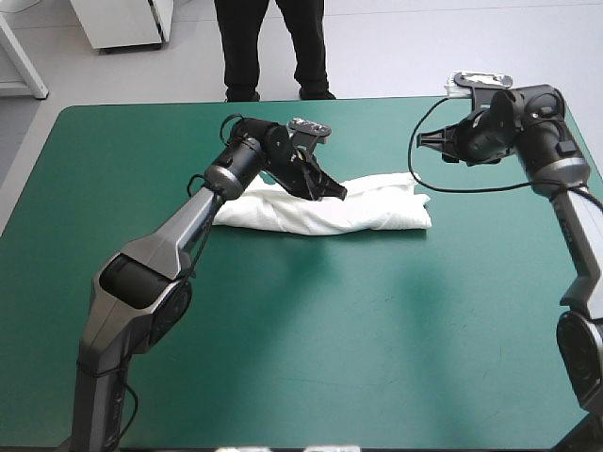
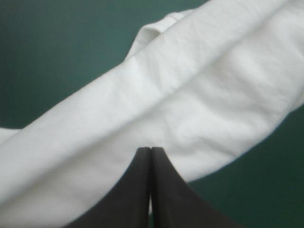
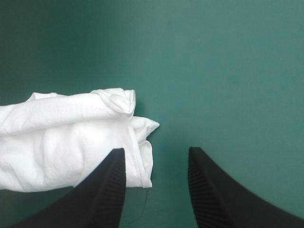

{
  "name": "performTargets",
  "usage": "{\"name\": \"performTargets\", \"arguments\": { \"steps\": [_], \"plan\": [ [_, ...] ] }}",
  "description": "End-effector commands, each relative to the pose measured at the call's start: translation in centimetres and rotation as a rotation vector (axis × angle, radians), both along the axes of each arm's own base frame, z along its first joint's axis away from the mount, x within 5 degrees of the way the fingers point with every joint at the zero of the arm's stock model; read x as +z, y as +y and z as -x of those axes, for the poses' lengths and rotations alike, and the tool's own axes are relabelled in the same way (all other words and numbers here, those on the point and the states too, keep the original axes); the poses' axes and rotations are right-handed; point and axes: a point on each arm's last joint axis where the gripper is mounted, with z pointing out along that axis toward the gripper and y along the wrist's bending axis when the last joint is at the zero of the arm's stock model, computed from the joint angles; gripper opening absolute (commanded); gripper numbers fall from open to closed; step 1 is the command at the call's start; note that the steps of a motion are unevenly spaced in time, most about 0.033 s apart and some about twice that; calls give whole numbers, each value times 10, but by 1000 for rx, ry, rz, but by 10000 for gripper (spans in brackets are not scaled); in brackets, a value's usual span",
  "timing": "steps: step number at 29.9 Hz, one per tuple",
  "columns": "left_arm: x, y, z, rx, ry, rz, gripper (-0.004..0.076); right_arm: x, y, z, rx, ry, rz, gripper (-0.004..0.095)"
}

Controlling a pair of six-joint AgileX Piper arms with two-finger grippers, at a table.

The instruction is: Fold the cloth

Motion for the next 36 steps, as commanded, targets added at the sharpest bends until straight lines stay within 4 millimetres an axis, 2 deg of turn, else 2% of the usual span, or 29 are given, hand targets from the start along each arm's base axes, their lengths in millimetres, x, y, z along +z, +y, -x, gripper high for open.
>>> {"name": "performTargets", "arguments": {
  "steps": [1,7,12,14,16,20,26,31,36],
  "plan": [
    [20,-10,2,-12,-72,86,-10,28,-18,9,-27,-109,-55,395],
    [-19,-15,-6,-17,15,36,-10,5,-35,6,-22,-46,-117,395],
    [-34,-16,-6,-22,70,11,-10,-25,-25,-2,86,29,-189,400],
    [-34,-16,-5,-31,76,4,-10,-37,-19,-9,141,51,-237,432],
    [-35,-15,-5,-34,84,0,-10,-50,-15,-18,171,69,-276,505],
    [-35,-15,-4,-36,92,-5,-10,-80,-12,-31,172,153,-312,609],
    [-35,-15,-4,-35,91,-4,-10,-113,-8,-45,184,222,-357,610],
    [-35,-15,-4,-35,91,-4,-10,-126,-7,-51,183,244,-357,610],
    [-35,-15,-4,-36,94,-6,-10,-140,11,-54,211,268,-357,592]
  ]
}}
